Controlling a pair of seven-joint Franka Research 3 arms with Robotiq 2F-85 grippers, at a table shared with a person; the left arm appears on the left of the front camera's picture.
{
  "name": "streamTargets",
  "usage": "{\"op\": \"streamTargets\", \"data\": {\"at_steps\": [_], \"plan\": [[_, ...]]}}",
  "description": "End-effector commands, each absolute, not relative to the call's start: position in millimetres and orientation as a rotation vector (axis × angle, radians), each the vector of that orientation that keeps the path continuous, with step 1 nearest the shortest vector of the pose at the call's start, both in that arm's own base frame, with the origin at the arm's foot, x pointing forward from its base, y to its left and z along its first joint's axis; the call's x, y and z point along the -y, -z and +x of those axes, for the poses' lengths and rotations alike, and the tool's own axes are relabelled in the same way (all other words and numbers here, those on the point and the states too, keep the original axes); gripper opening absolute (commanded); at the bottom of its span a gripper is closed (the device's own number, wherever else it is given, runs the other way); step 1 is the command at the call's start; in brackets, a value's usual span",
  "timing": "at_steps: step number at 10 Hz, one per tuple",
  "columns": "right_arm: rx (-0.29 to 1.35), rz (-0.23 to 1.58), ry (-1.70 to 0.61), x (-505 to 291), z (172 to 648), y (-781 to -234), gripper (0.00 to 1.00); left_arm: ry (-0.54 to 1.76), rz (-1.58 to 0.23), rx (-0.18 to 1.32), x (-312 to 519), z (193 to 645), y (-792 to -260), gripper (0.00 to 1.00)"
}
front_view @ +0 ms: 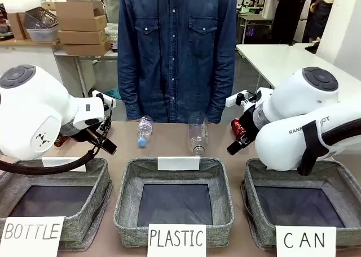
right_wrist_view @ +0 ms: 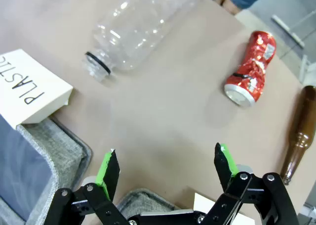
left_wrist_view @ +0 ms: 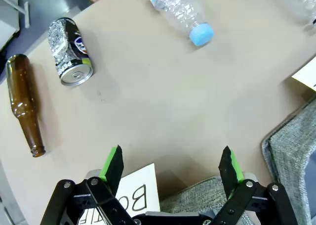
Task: Sort the can waste into the basket.
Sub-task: Pick up the can waste from the table and place it in the right Fabric basket.
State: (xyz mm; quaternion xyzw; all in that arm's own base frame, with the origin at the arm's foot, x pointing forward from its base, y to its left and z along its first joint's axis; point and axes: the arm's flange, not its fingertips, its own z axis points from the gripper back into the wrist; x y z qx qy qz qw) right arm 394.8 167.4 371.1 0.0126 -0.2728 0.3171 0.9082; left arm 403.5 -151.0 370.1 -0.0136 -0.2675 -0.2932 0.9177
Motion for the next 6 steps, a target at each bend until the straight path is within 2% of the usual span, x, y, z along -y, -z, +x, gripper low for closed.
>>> {"op": "streamTargets", "data": {"at_steps": [1, 6], "plan": [[0.563, 0.026, -0.654, -167.4, 394.8, -371.1, 1.0, 0.603, -0.028, 0.55, 151.1, 403.5, -370.2, 1.0], [0.563, 0.026, -0.654, -167.4, 394.8, -371.1, 1.0, 0.603, -0.028, 0.55, 151.1, 403.5, -370.2, 1.0]]}}
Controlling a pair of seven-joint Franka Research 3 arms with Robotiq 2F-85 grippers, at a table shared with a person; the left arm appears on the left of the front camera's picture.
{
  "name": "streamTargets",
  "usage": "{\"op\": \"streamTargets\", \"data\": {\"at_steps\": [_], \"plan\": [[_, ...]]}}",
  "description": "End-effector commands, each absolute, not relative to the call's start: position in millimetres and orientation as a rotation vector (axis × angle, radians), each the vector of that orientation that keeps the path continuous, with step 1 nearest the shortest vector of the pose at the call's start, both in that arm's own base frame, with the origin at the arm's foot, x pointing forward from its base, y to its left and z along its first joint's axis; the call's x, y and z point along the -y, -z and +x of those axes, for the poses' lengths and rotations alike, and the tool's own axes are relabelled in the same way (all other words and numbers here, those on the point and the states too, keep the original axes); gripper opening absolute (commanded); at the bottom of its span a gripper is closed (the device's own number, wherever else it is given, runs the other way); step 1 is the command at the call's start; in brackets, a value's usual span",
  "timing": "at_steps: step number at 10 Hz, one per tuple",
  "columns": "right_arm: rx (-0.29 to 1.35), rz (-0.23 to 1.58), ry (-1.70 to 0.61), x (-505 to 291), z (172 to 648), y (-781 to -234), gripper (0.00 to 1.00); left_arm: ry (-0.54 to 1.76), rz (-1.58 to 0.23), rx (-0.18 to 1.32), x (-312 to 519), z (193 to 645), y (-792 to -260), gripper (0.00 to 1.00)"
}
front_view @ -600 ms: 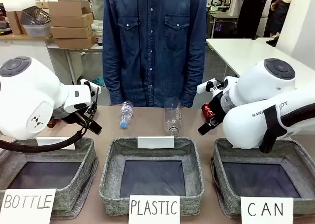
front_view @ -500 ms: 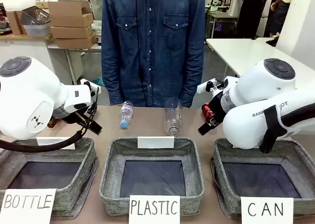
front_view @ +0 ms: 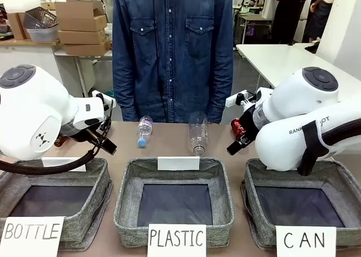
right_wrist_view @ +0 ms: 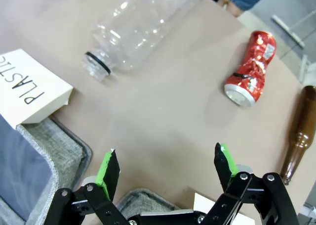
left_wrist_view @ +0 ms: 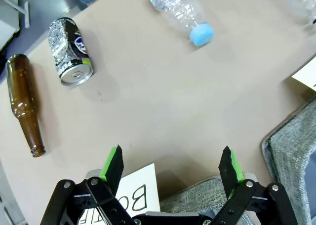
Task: Sort the can waste into the basket.
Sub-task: Pick up the can waste from the table and place it in the right Fabric basket.
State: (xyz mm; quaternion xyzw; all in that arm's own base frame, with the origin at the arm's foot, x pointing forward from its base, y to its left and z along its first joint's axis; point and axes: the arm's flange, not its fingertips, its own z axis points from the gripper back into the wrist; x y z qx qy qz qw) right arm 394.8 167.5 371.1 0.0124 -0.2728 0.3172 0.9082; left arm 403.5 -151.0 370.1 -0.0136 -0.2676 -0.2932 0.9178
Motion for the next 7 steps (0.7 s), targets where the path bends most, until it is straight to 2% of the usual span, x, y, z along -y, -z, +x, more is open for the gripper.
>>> {"op": "streamTargets", "data": {"at_steps": [1, 7], "plan": [[0.563, 0.026, -0.654, -167.4, 394.8, -371.1, 1.0, 0.603, -0.028, 0.55, 151.1, 403.5, -370.2, 1.0], [0.563, 0.026, -0.654, -167.4, 394.8, -371.1, 1.0, 0.603, -0.028, 0.55, 151.1, 403.5, -370.2, 1.0]]}}
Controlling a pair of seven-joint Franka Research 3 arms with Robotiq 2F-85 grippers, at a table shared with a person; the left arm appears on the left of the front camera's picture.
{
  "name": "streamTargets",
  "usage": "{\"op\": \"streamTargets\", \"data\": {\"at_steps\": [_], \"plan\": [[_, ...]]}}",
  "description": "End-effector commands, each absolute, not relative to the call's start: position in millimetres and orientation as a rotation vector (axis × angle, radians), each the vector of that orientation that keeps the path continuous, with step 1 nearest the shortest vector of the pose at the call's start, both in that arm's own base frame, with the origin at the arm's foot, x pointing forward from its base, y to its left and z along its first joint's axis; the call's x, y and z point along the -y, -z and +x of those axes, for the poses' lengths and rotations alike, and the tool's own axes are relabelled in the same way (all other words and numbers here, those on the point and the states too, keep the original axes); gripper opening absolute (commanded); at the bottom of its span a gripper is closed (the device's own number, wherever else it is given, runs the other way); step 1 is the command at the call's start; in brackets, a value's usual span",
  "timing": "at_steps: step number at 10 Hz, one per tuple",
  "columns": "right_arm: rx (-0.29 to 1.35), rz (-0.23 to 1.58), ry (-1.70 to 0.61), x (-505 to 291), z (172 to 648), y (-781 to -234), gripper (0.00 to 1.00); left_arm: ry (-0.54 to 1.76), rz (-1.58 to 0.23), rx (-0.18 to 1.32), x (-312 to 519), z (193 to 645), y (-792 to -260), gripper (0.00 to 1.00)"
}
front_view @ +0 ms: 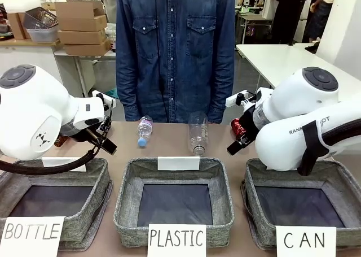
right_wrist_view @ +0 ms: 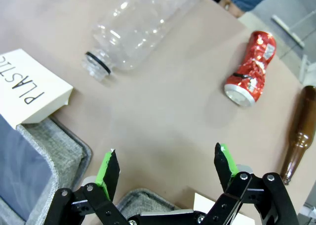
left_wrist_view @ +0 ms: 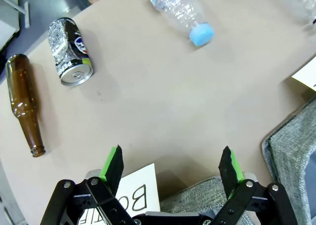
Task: Sort the can waste into the basket.
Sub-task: Pick up the can waste from the table and place it in the right Fabric basket.
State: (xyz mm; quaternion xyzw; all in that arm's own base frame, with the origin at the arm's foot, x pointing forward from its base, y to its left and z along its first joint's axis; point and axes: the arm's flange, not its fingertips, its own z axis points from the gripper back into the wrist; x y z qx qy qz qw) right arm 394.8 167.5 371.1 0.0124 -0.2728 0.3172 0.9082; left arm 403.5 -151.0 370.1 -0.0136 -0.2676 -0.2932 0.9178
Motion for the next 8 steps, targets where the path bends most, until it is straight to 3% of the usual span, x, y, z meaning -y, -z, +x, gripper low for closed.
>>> {"op": "streamTargets", "data": {"at_steps": [1, 3, 5, 6, 7, 8], "plan": [[0.563, 0.026, -0.655, -167.5, 394.8, -371.1, 1.0, 0.603, -0.028, 0.55, 151.0, 403.5, -370.1, 1.0], [0.623, 0.048, -0.676, -138.8, 364.2, -446.3, 1.0, 0.581, -0.038, 0.506, 147.3, 367.3, -458.1, 1.0], [0.663, 0.017, -0.688, -115.7, 313.6, -506.2, 1.0, 0.607, 0.009, 0.638, 137.7, 310.6, -525.5, 1.0], [0.744, -0.036, -0.701, -115.6, 288.8, -512.3, 1.0, 0.627, 0.039, 0.675, 138.6, 290.8, -532.2, 1.0], [0.655, 0.03, -0.659, -141.5, 360.9, -484.1, 1.0, 0.609, 0.203, 0.774, 143.4, 291.1, -515.8, 1.0], [0.655, 0.03, -0.659, -141.5, 360.9, -484.1, 1.0, 0.63, 0.002, 0.635, 143.8, 317.8, -534.3, 1.0]]}}
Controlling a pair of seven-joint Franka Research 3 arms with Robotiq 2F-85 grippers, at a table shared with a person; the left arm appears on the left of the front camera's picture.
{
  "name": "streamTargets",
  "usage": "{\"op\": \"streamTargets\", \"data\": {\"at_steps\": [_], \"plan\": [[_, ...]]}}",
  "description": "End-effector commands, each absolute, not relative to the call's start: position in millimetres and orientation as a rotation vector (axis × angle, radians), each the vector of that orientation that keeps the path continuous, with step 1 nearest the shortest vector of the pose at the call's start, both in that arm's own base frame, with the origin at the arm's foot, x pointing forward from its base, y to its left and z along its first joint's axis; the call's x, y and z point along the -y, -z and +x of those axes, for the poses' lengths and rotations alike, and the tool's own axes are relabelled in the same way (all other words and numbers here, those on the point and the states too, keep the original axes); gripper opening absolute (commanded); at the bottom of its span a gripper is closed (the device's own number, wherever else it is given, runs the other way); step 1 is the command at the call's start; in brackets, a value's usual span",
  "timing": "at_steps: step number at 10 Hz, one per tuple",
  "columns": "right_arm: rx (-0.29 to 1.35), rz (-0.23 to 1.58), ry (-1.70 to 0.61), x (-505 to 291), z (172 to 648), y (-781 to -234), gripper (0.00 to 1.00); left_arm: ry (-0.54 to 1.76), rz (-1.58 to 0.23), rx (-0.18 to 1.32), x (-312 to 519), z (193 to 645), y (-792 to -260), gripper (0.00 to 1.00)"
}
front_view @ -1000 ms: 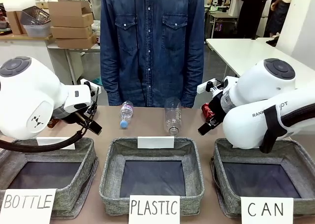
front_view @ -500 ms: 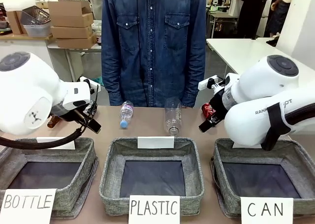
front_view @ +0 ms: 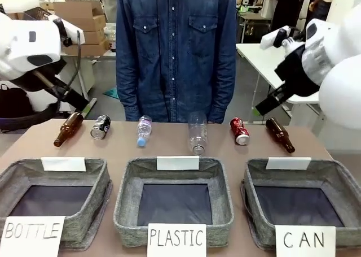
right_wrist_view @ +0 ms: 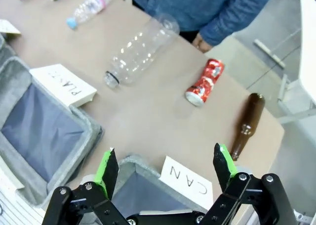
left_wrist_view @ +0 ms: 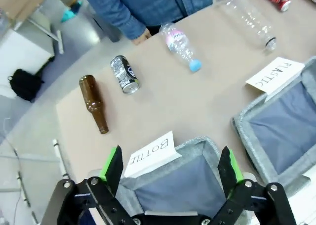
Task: Sort the can waste into the basket.
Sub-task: Pick up the can waste from the table and place it in the right Fabric basket.
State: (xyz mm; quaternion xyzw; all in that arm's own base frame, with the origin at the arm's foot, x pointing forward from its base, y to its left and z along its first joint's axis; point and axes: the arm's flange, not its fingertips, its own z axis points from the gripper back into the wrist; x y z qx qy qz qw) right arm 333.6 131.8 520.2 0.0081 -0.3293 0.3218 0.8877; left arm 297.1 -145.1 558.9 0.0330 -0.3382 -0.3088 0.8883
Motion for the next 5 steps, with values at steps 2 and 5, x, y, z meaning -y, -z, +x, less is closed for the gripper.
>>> {"op": "streamTargets", "data": {"at_steps": [2, 5], "plan": [[0.589, 0.103, -0.692, -138.1, 341.6, -518.5, 1.0, 0.642, 0.069, 0.703, 145.1, 297.1, -558.9, 1.0], [0.443, 0.847, -0.536, -65.7, 333.4, -532.9, 1.0, 0.645, -0.564, 0.337, 90.3, 302.0, -567.6, 1.0]]}}
